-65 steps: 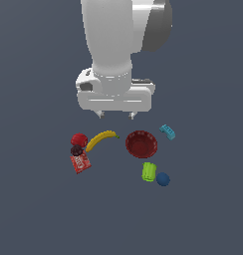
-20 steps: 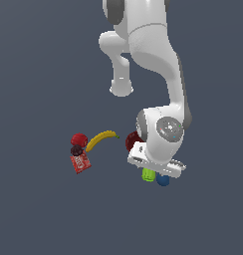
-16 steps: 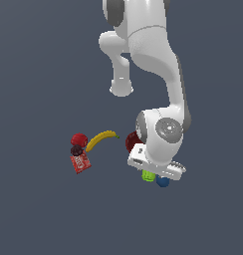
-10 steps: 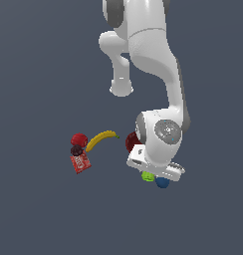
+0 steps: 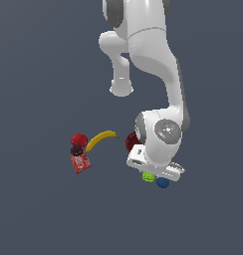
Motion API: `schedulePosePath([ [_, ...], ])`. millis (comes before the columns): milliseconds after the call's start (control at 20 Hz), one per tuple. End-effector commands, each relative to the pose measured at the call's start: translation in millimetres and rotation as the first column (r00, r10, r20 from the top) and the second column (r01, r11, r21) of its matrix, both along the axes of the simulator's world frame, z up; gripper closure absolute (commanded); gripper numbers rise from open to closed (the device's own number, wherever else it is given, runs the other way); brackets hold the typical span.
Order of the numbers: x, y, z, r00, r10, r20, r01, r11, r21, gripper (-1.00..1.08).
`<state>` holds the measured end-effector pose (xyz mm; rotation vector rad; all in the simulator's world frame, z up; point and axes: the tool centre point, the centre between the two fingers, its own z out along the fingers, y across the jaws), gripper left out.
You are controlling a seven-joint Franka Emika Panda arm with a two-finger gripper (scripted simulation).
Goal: Pick up a designated object from a clutter of objects.
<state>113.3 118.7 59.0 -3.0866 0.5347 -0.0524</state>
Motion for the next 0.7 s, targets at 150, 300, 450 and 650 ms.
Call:
schedulePosePath([
  [150, -2.7, 0.0, 8.2, 1.000, 0.001, 0.000, -0.001, 1.000, 0.001, 1.08],
  [300, -6.1, -1.3, 18.8, 1.000, 0.002, -0.002, -0.002, 1.000, 0.000, 1.08],
  [450, -11.0, -3.3, 34.2, 1.000, 0.002, -0.003, -0.002, 1.000, 0.000, 1.08],
  [650, -19.7, -6.9, 62.5, 1.000, 0.003, -0.006, -0.003, 1.000, 0.000, 1.08],
])
